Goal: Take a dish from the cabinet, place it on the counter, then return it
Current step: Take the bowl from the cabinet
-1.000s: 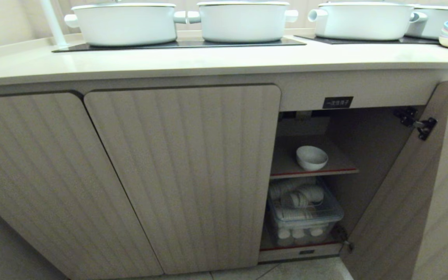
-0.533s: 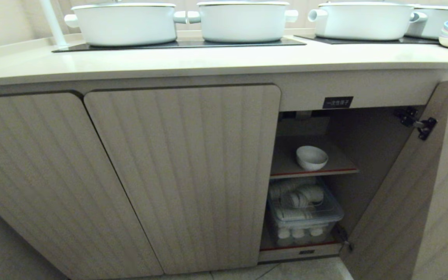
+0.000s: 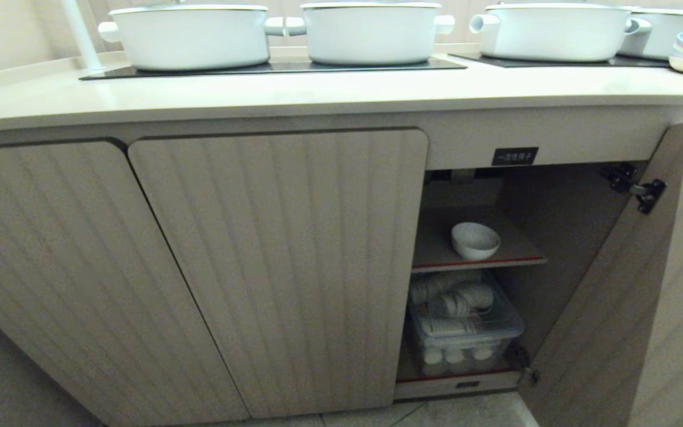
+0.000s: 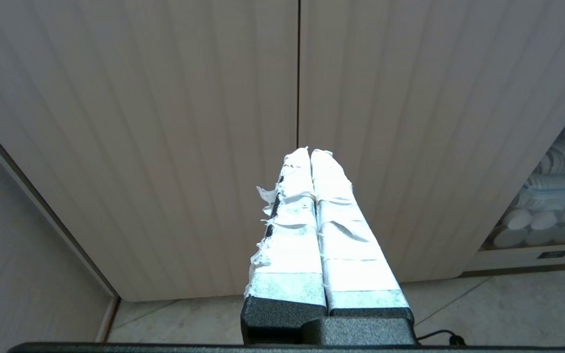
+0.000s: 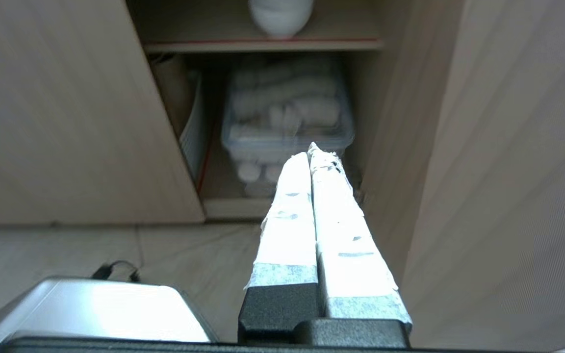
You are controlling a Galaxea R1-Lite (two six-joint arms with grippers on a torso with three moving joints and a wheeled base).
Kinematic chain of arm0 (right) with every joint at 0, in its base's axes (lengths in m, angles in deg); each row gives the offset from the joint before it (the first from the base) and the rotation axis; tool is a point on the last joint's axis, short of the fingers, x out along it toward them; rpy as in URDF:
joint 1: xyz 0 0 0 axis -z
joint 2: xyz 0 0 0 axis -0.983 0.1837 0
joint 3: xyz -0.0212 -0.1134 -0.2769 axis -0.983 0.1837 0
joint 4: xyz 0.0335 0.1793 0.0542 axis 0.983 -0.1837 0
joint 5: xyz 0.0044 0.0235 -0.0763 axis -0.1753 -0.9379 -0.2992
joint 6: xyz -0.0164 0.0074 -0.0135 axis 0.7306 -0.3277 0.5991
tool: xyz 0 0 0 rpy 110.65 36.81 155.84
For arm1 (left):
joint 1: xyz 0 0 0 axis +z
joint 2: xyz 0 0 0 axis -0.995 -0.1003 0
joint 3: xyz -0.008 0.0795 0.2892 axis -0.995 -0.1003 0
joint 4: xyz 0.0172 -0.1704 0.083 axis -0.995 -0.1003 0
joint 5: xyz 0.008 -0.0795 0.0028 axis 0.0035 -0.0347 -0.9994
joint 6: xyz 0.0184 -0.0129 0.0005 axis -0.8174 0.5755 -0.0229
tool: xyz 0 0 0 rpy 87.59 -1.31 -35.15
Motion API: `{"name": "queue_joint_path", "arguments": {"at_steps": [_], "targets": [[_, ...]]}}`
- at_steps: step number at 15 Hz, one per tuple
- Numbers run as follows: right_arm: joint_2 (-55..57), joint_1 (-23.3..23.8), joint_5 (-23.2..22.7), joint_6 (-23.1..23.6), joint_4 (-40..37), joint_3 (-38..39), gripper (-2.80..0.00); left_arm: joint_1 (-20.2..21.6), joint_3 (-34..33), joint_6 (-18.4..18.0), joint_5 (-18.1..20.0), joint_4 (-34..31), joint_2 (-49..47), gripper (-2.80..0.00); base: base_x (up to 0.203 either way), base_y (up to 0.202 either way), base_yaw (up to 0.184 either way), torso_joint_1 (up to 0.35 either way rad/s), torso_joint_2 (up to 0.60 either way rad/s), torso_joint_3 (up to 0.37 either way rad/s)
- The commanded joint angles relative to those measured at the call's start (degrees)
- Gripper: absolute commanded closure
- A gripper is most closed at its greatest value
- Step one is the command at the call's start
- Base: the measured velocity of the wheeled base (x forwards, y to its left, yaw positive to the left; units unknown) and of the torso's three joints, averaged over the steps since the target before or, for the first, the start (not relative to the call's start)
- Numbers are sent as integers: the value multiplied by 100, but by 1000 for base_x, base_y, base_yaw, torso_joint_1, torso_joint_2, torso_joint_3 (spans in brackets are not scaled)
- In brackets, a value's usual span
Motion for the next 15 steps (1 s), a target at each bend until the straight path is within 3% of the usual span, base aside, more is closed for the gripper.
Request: {"name": "queue_joint_path", "arguments": {"at_steps": [1, 9, 15], "targets": [[261, 0, -10, 4, -11, -146, 0, 0, 0, 1, -3, 0, 2, 0, 0, 0, 0, 0, 0, 0], [2777, -23, -15, 45, 263, -796, 0, 0, 0, -6, 0, 0, 2, 0, 0, 0, 0, 0, 0, 0], [4618, -48, -18, 404, 1726, -859, 0, 6, 0, 1, 0, 0, 2, 0, 0, 0, 0, 0, 0, 0]]}}
